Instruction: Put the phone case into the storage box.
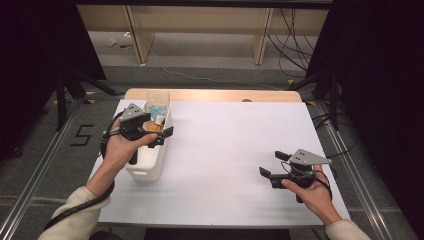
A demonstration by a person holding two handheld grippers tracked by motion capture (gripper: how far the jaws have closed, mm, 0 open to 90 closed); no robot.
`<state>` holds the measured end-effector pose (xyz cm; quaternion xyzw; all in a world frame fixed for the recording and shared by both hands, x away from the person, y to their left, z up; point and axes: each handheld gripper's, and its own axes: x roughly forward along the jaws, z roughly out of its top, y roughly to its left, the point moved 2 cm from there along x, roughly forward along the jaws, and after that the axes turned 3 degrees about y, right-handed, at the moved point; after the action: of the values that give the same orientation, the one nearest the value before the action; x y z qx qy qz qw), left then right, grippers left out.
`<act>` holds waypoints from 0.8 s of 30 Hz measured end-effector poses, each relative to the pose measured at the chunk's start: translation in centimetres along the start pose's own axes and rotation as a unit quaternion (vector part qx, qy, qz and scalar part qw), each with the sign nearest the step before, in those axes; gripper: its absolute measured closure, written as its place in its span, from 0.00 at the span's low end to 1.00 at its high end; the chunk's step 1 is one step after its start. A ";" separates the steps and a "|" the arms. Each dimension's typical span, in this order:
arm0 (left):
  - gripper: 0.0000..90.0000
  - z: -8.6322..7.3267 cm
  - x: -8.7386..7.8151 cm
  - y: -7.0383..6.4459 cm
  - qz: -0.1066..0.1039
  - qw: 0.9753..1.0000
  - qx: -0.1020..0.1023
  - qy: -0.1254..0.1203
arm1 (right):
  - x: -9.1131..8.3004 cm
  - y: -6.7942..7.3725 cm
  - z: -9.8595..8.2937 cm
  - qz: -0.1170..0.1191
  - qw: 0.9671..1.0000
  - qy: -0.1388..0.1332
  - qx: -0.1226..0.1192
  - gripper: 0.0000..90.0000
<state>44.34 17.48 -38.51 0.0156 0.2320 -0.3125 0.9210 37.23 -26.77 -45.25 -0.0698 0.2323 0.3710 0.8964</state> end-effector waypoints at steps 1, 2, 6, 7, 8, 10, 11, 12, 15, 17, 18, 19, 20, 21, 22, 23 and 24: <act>0.00 -0.1 -0.1 -0.1 -0.001 1.000 0.001 0.001 | 0.0 0.0 0.0 0.000 1.000 0.000 0.000 0.17; 0.00 -0.1 -0.1 -0.2 -0.002 1.000 0.000 0.000 | 0.0 0.0 0.0 0.000 1.000 0.000 0.000 0.17; 0.00 -0.5 -0.4 -0.7 -0.010 1.000 -0.001 -0.002 | -0.1 0.0 0.0 -0.001 1.000 0.000 -0.001 0.17; 0.00 -0.6 -0.4 -0.8 -0.011 1.000 -0.001 -0.001 | 0.0 0.0 0.0 0.000 1.000 -0.001 -0.001 0.17; 0.00 -0.9 -0.4 -1.0 -0.013 1.000 0.001 -0.001 | 0.0 0.0 0.0 0.000 1.000 0.000 0.000 0.17; 0.00 -1.1 -0.5 -1.3 -0.017 1.000 0.006 -0.003 | 0.0 0.0 0.0 -0.001 1.000 0.001 0.000 0.17; 0.00 -1.3 -0.5 -1.4 -0.020 1.000 0.008 -0.004 | 0.0 0.0 0.0 -0.001 1.000 0.001 0.000 0.17; 0.00 -1.4 -0.5 -1.6 -0.023 1.000 0.010 -0.005 | 0.0 0.0 0.0 -0.001 1.000 0.000 0.000 0.17; 0.00 -1.8 -0.7 -2.1 -0.027 1.000 0.015 -0.004 | 0.0 0.0 0.0 0.000 1.000 0.000 -0.001 0.17; 0.00 -2.0 -0.8 -2.4 -0.030 0.999 0.017 -0.005 | -0.1 0.0 0.0 -0.002 1.000 0.000 -0.002 0.17; 0.00 -2.1 -0.9 -2.5 -0.032 0.999 0.019 -0.005 | -0.1 0.0 0.0 -0.002 1.000 0.000 -0.002 0.17; 0.00 -2.2 -1.0 -2.6 -0.033 0.999 0.019 -0.006 | -0.1 0.0 0.0 -0.002 1.000 0.000 -0.002 0.17; 0.00 -2.3 -1.2 -2.7 -0.033 0.999 0.019 -0.008 | -0.1 0.0 0.0 -0.003 1.000 0.000 -0.002 0.17; 0.00 -2.5 -1.3 -2.8 -0.034 0.999 0.020 -0.009 | -0.1 0.0 0.0 -0.002 1.000 -0.001 -0.002 0.17; 0.00 -2.6 -1.4 -2.8 -0.035 0.999 0.021 -0.010 | -0.1 0.0 0.0 -0.002 1.000 -0.001 -0.002 0.17; 0.00 -2.8 -1.5 -2.9 -0.036 0.999 0.022 -0.010 | -0.1 0.0 0.0 -0.002 1.000 0.000 -0.002 0.17; 0.00 -3.0 -1.6 -2.9 -0.036 0.999 0.023 -0.010 | -0.1 0.0 0.0 -0.003 1.000 0.000 -0.002 0.17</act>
<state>40.26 16.53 -40.15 0.0251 0.2159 -0.3509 0.9109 37.18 -26.82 -45.17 -0.0718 0.2311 0.3691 0.8973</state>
